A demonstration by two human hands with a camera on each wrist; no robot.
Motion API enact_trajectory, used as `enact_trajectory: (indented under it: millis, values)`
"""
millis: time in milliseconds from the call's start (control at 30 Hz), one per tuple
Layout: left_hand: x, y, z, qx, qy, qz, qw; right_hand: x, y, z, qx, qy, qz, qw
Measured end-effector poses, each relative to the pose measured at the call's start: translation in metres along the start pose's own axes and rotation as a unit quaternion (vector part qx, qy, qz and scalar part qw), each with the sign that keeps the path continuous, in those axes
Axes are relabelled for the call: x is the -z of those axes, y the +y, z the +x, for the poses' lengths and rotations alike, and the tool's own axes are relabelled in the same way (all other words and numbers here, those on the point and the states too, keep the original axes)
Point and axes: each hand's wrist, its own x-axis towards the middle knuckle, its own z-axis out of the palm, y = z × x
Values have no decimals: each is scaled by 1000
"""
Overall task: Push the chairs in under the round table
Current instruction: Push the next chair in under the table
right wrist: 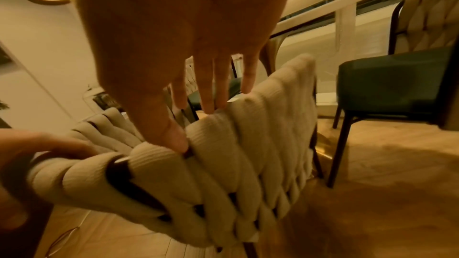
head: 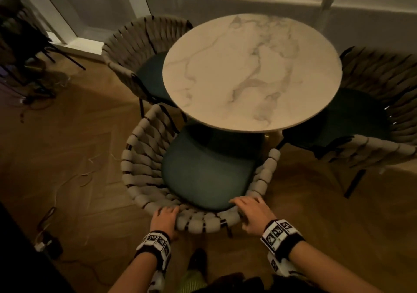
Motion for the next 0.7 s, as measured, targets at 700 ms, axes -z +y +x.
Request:
enact_trajectory:
  millis: [700]
  values:
    - [17,-86,30,-127,-44,113,985,-45,-116,43,-174,-32,2,984]
